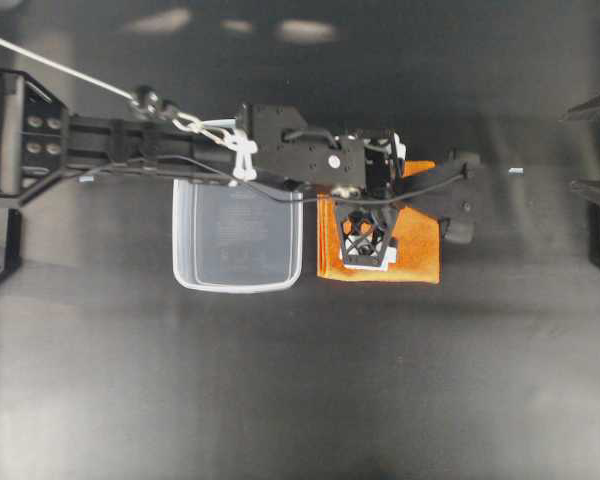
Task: Place the orange towel into the container with the left arm.
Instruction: 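Lower the left gripper onto the towel and close on its edge, then lift the towel with the left gripper and swing it left over the container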
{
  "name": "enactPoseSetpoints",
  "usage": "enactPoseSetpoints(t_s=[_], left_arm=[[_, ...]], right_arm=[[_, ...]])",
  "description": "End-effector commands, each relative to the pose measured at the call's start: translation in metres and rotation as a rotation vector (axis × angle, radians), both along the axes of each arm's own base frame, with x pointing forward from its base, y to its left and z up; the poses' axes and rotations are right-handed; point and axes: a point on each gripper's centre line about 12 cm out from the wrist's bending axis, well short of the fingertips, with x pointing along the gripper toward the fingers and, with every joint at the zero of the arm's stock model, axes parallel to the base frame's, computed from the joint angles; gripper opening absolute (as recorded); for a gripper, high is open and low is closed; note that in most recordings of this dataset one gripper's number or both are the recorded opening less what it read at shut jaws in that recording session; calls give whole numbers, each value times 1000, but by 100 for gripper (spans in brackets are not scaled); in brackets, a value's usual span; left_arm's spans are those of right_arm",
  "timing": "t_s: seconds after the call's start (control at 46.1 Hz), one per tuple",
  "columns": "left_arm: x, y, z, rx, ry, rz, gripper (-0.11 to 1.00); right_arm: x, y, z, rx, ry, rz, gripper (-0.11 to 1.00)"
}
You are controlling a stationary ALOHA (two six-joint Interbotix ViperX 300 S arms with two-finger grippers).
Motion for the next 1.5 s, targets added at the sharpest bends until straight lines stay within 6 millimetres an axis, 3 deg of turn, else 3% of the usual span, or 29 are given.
enactPoseSetpoints(t_s=[0.0, 0.326, 0.434, 0.521, 0.673, 0.76, 0.912, 1.107, 1.237, 1.346, 1.476], left_arm=[[3, -1, -4, 4, -6, -7, 90], [0, -2, -14, 5, 0, -11, 89], [-5, -5, -19, 3, 19, -15, 83], [-9, -9, -23, 4, 33, -25, 66], [-7, -13, -18, 4, 13, -33, 22], [-4, -13, -3, 5, -17, -33, 6], [-4, -7, 47, 7, -83, -21, 6], [-24, -8, 154, 10, -218, -18, 6], [-59, -7, 216, 14, -257, -11, 6], [-95, 2, 229, 14, -191, 13, 6], [-130, 7, 211, 11, -104, 29, 6]], right_arm=[[1, 0, 3, 8, -9, 3, 78], [1, 0, 1, 6, -5, 3, 77], [1, 0, 0, 6, -5, 3, 77], [1, 0, 0, 8, -5, 3, 77], [1, 0, 0, 9, -5, 3, 77], [1, 0, 1, 9, -6, 3, 77], [0, 0, 0, 9, -8, 3, 77], [0, 0, -2, 8, -2, 3, 77], [-1, 0, -2, 9, -5, 3, 77], [-1, 0, -3, 9, 0, 2, 77], [-1, 0, -4, 9, 0, -2, 77]])
